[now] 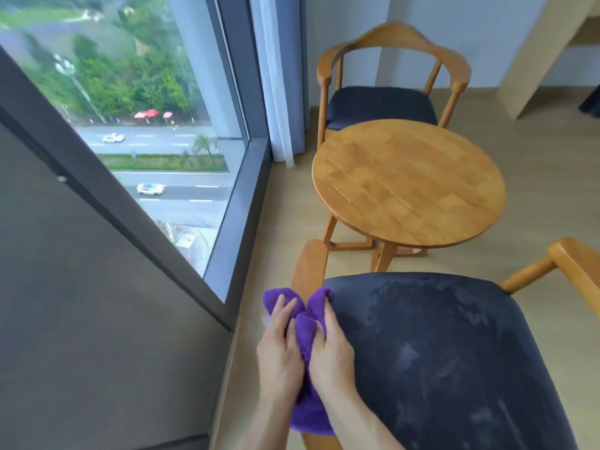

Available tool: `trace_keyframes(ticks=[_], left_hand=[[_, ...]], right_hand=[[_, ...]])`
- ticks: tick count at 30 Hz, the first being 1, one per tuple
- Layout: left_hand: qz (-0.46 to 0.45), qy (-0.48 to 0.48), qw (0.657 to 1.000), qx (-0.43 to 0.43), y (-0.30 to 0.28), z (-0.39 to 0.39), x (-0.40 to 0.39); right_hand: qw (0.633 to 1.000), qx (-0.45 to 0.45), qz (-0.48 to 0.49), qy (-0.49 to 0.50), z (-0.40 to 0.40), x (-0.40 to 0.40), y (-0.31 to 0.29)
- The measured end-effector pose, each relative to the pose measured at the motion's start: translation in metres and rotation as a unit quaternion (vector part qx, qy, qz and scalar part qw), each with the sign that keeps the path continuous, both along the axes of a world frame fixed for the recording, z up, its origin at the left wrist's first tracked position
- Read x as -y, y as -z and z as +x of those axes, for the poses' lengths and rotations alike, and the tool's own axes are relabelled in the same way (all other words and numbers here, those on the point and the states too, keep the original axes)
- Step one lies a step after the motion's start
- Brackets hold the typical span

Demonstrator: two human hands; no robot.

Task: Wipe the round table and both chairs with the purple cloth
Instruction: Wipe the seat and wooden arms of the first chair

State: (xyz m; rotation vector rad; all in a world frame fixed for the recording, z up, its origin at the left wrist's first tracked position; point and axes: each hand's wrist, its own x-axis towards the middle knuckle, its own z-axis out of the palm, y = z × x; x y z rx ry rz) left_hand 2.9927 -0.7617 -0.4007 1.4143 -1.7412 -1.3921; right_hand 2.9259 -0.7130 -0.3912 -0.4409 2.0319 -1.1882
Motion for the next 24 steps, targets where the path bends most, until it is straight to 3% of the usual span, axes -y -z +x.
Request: trace_keyframes(ticks=[4,9,17,24], left_hand=[[-0.002,0.033,0.996,-0.078,-0.059,0.001,-0.021],[-0.058,0.076,0.977,-0.189,-0.18,-0.033,-0.045],[-0.21,0.164,0.94,-0.214,-0.353,-0.121,-0.113],[-0.328,0.298,0.874,-0.2,-0.47,-0.212,-0.187]], right_hand=[[0.995,0.04,-0.082,0.05,0.007,-0.018,-0.051],[0.973,0.03,-0.207,0.096,-0.024,-0.04,-0.163],[0.939,-0.113,-0.271,0.177,-0.114,-0.141,-0.337],[0.897,-0.138,-0.331,0.259,-0.239,-0.271,-0.433]])
